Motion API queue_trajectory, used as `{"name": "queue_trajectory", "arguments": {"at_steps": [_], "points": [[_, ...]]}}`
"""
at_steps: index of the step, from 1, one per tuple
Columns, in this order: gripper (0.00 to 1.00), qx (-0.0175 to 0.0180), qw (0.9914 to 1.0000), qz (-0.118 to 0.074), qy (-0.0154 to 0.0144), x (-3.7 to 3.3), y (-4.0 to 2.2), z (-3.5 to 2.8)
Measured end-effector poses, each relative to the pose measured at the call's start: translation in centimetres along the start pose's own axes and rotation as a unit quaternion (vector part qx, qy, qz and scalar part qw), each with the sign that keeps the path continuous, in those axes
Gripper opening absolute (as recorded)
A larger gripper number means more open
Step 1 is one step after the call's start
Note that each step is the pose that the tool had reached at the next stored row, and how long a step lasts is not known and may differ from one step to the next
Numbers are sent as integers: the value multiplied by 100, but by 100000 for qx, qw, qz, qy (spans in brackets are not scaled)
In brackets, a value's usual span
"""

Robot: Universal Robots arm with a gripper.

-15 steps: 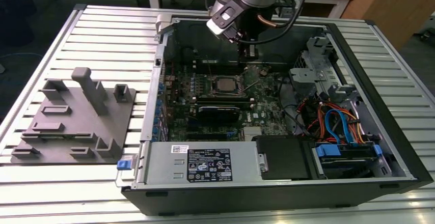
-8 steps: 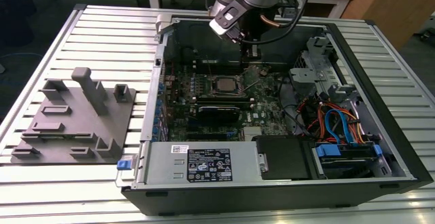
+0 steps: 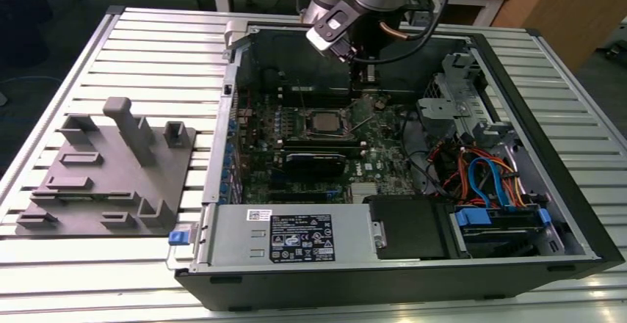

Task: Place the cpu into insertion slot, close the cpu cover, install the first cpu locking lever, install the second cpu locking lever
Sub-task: 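Close the cpu cover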

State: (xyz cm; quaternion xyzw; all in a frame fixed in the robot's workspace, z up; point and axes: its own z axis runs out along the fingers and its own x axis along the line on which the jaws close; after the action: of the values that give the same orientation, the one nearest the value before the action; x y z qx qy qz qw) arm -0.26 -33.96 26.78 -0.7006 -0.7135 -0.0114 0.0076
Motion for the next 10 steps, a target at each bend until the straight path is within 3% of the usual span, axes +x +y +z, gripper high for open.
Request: {"name": "queue_trajectory", "arguments": {"at_steps": [10], "points": [[10,-1,100000,4,1,0,20,0]]}}
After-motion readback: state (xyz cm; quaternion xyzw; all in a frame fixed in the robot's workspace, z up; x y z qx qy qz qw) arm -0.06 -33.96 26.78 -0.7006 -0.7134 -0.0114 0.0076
